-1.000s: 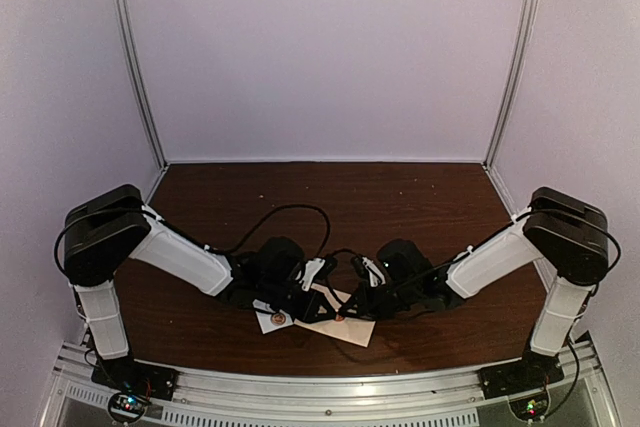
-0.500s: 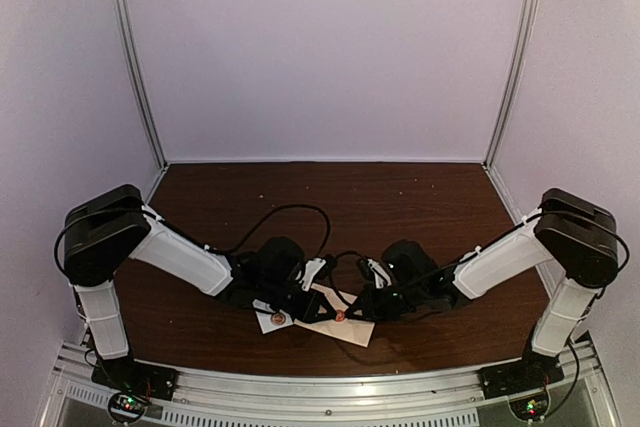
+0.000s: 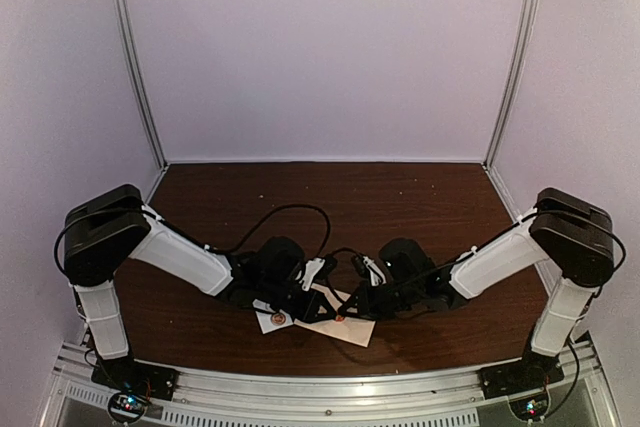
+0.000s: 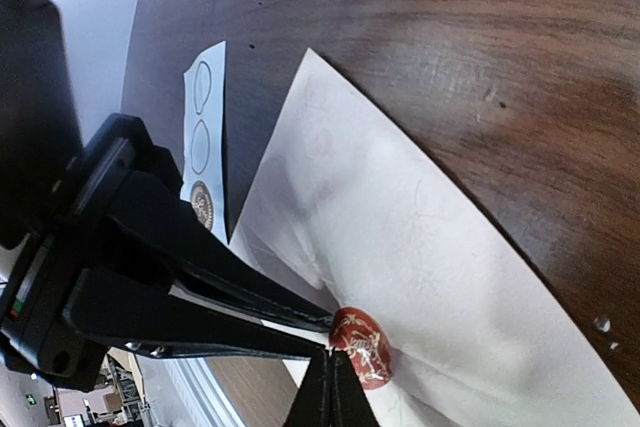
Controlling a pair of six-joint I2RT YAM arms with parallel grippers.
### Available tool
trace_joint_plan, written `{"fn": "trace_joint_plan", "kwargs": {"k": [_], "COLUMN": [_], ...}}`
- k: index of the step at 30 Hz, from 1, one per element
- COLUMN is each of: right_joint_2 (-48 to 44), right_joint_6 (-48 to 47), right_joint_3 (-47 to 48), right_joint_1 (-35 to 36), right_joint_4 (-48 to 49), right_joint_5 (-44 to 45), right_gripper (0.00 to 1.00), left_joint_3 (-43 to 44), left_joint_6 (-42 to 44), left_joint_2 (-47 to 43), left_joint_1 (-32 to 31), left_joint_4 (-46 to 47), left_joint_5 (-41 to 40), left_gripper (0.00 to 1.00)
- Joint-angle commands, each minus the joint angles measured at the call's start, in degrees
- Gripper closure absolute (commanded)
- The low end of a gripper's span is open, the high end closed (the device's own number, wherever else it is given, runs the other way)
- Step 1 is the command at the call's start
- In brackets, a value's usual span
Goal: Place the letter into the envelope and seal it
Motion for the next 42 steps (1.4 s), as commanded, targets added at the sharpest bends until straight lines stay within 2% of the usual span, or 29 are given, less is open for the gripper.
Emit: {"fn": "trace_joint_plan", "kwargs": {"k": [1, 24, 42], "right_joint_2": [2.6, 5.0, 0.4], "right_joint_6": [0.9, 3.2, 3.0], "right_joint_3": [0.7, -1.7, -3.7], "right_joint_1": [0.4, 3.4, 4.1], "right_joint_4": [3.1, 2.0, -1.2], "right_joint_5": [-1.0, -2.8, -2.1], "right_gripper": [1.0, 1.0, 1.0], "left_joint_3": [0.1, 0.2, -1.3], "left_joint_6": [-0.1, -0.3, -1.7], "left_joint_2": [-0.3, -0.2, -1.4], "left_joint_1": [-0.2, -0.2, -0.2], "left_joint_4": [-3.7, -3.5, -1.3], "left_joint_5": [-1.5, -1.8, -3.0], "left_gripper": [0.91, 0.91, 0.9]}}
